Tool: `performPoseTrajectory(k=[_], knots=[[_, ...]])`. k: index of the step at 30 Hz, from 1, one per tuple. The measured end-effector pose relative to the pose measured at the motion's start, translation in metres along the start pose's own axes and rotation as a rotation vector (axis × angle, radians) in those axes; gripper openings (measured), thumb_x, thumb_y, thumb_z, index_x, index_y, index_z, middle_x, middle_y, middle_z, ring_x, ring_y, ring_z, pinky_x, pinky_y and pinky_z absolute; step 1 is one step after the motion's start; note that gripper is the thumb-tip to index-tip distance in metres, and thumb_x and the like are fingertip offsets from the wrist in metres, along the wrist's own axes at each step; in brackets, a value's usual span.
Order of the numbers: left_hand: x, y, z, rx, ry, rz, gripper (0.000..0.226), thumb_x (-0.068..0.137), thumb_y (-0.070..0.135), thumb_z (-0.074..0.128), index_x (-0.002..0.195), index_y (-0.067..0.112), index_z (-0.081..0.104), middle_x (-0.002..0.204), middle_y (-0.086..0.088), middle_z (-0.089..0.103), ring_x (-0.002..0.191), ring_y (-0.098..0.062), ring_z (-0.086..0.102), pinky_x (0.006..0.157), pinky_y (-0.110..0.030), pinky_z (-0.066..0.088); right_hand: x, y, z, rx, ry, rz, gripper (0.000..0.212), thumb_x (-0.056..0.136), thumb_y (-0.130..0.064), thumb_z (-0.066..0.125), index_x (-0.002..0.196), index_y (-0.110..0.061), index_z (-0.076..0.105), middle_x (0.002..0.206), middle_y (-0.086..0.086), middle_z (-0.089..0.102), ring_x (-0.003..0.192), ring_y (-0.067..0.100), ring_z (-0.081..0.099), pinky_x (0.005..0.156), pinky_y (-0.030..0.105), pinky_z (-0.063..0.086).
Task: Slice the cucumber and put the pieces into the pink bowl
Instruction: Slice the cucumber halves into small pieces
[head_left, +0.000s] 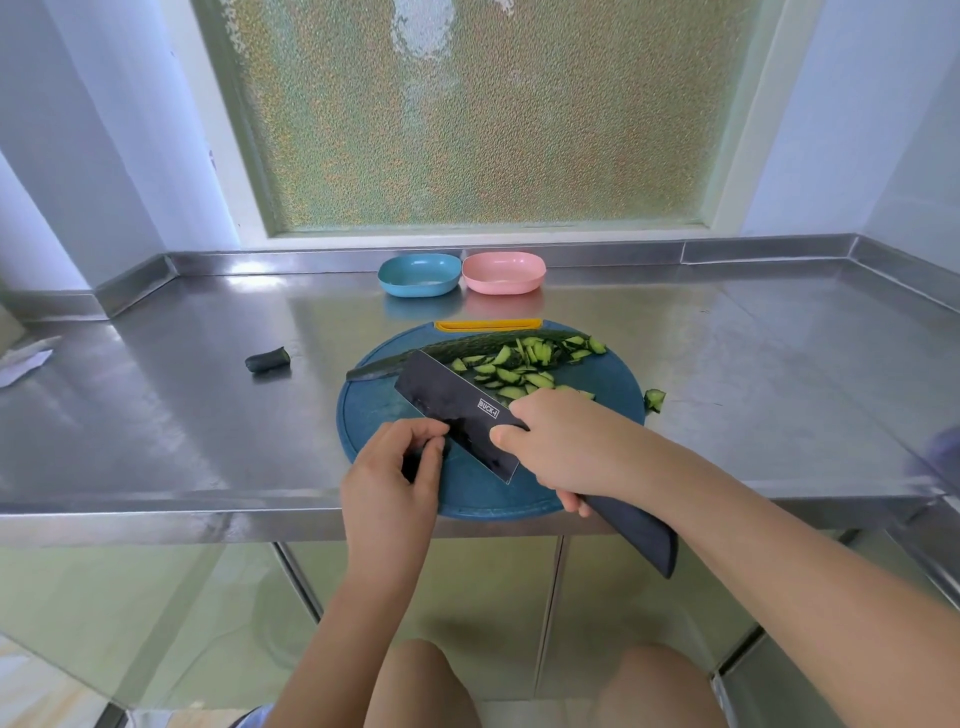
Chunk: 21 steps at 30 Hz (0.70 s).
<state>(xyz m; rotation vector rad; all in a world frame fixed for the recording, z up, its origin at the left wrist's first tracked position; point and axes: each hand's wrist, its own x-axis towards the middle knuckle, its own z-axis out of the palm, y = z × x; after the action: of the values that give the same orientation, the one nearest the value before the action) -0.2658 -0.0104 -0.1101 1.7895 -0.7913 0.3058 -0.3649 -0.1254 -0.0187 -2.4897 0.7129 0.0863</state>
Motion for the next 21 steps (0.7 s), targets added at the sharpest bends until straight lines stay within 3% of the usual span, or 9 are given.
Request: performPoseTrajectory(k=[3, 7, 14, 21], knots=[[0.000, 0.000, 0.000, -0.001, 0.003, -0.005, 0.019, 0.085, 0.008, 0.064, 0.087, 0.027, 0.066, 0.083, 0.018, 0.065, 0.083, 0.000, 0.060, 0.069, -0.010, 0.046, 0.001, -0.001, 0.000, -0.004, -0.015, 0.016, 0.022, 0.101, -0.028, 0.034, 0.086, -0.014, 0.040, 0.051, 0.007, 0.051, 0.025, 0.010, 0.045, 0.030, 0.018, 0.035], [0.000, 0.000, 0.000, 0.011, 0.015, -0.001, 0.018, 0.084, 0.009, 0.065, 0.086, 0.026, 0.067, 0.081, 0.018, 0.065, 0.084, 0.003, 0.059, 0.067, -0.007, 0.043, 0.003, -0.002, 0.000, -0.004, -0.024, 0.018, 0.030, 0.101, -0.028, 0.035, 0.073, -0.017, 0.035, 0.051, 0.009, 0.051, 0.025, 0.011, 0.046, 0.030, 0.018, 0.035], [0.001, -0.001, -0.003, -0.030, -0.007, -0.003, 0.021, 0.083, 0.006, 0.066, 0.085, 0.027, 0.065, 0.080, 0.016, 0.065, 0.081, 0.004, 0.060, 0.070, -0.005, 0.043, 0.008, -0.004, 0.000, -0.025, -0.039, 0.005, 0.032, 0.101, -0.026, 0.035, 0.071, -0.014, 0.034, 0.048, 0.011, 0.050, 0.024, 0.014, 0.045, 0.031, 0.016, 0.032], [0.000, -0.006, -0.002, 0.018, 0.001, 0.078, 0.018, 0.083, 0.005, 0.067, 0.087, 0.022, 0.065, 0.081, 0.011, 0.064, 0.081, 0.001, 0.058, 0.070, -0.006, 0.043, 0.013, -0.016, 0.022, -0.080, 0.005, 0.004, 0.029, 0.101, -0.029, 0.036, 0.091, -0.005, 0.048, 0.054, 0.012, 0.053, 0.027, 0.015, 0.046, 0.030, 0.020, 0.037]])
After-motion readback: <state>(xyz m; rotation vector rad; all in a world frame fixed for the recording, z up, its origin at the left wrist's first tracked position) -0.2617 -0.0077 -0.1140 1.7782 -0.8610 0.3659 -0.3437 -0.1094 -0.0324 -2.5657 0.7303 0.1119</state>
